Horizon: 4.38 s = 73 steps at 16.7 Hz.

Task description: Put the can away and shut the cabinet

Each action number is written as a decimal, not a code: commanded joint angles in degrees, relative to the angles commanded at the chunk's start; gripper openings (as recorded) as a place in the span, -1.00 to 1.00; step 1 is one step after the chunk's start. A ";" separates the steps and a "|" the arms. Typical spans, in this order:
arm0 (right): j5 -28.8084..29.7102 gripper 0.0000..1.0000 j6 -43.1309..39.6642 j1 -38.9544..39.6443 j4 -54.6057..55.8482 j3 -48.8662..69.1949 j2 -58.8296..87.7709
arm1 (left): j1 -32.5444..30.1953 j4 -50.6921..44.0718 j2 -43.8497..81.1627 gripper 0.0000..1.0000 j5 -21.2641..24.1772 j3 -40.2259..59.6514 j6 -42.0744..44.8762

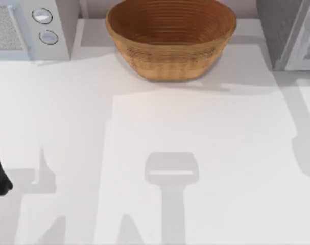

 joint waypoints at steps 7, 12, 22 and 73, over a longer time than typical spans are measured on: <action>0.00 0.21 0.00 0.00 0.00 0.00 0.00 | 0.00 0.00 0.00 1.00 0.00 0.00 0.00; 0.00 0.96 0.00 0.00 0.00 0.00 0.00 | 0.00 0.00 0.00 1.00 0.00 0.00 0.00; 0.00 1.00 0.00 0.12 0.00 -0.01 0.00 | 0.00 0.00 0.00 1.00 0.00 0.00 0.00; -28.74 1.00 -0.58 -27.67 65.91 -148.91 -88.17 | 0.00 0.00 0.00 1.00 0.00 0.00 0.00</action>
